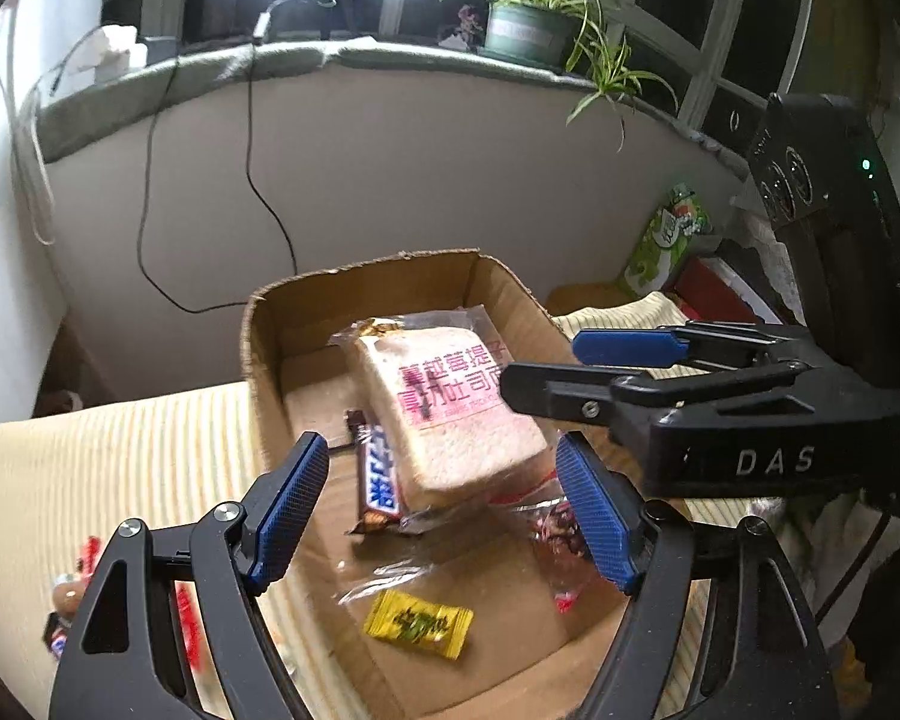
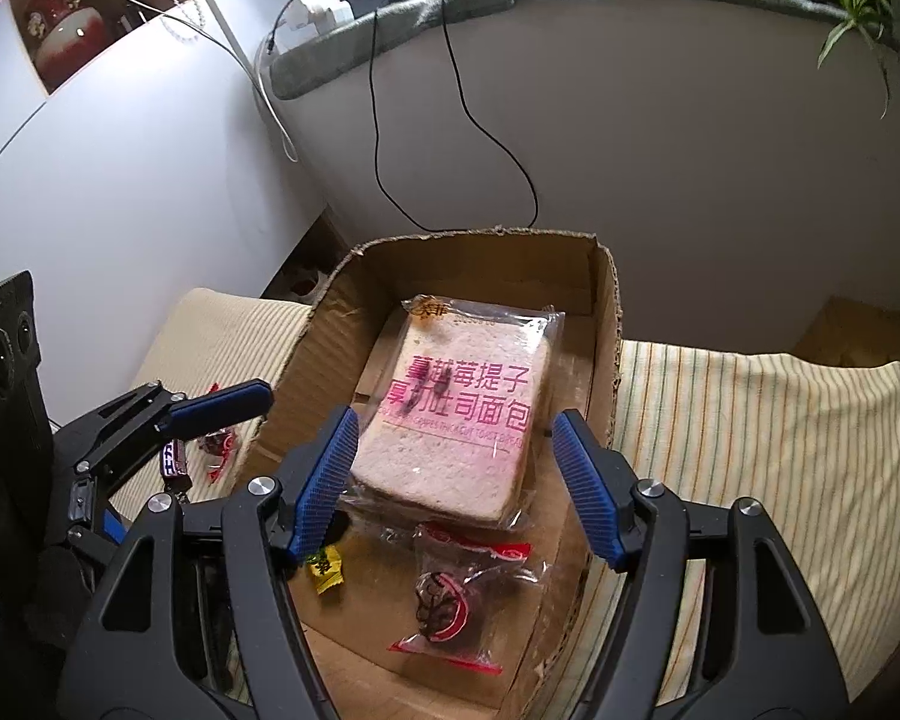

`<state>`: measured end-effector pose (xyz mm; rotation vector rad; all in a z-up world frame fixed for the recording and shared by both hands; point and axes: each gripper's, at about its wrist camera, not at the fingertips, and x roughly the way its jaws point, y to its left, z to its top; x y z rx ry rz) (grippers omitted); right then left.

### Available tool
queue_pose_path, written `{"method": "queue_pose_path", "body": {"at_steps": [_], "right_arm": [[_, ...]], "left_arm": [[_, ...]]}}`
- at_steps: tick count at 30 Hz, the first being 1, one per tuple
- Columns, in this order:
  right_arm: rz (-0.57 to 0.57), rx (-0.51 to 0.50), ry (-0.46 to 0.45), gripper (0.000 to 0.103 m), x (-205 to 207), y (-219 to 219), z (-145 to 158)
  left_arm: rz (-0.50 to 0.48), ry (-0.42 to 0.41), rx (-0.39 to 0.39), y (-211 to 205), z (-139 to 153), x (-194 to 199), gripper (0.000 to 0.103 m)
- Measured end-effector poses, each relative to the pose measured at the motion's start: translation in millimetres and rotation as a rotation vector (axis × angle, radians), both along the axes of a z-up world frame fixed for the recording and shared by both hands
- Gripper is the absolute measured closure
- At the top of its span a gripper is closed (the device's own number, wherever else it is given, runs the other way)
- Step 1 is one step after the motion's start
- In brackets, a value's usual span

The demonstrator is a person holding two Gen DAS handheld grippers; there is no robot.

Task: Organize snacks
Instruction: 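Lower the bread loaf into the box and open the right tool, then withdraw both tools from the box toward the remaining snacks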

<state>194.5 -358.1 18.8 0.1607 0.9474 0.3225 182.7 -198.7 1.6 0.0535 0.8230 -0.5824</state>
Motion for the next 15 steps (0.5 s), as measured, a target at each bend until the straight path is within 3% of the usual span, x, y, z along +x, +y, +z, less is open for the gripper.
{"method": "queue_pose_path", "body": {"at_steps": [10,15], "right_arm": [[0.037,0.047,-0.125,0.033,-45.4,14.2,27.1],[0.103,0.02,-0.164,0.032,-75.1,31.0,38.0]], "left_arm": [[0.071,-0.099,-0.037,59.6,31.8,-46.6,0.025],[0.162,-0.122,-0.036,104.0,33.8,-68.6,0.025]]}}
